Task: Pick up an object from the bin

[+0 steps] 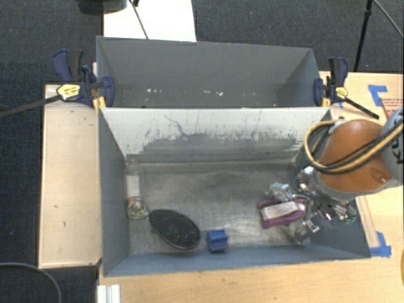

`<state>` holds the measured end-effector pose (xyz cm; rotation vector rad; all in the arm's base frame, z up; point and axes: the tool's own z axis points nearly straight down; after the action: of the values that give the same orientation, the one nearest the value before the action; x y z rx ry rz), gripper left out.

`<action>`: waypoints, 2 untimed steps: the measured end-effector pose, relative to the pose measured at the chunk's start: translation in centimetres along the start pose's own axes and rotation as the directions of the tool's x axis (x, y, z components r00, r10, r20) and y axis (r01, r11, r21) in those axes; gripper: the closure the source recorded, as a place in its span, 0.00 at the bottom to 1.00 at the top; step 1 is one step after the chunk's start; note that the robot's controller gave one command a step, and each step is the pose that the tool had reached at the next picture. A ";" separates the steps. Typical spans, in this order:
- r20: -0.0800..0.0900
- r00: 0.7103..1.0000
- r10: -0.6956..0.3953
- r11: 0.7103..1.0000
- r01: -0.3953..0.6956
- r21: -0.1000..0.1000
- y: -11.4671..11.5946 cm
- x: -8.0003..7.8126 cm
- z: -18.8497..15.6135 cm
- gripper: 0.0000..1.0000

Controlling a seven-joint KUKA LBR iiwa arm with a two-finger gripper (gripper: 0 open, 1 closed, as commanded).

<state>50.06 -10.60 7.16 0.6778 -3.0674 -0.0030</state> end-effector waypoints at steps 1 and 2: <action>0.002 1.000 -0.003 1.000 0.003 0.002 -0.1 -0.1 -0.1 1.00; 0.003 0.960 -0.279 0.960 0.279 0.005 0.0 -0.6 0.0 1.00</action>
Offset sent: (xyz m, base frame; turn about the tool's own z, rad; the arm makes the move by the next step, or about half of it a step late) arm 0.0000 0.0000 0.0000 0.0000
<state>50.60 -10.32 7.19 1.1055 -2.9462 0.0027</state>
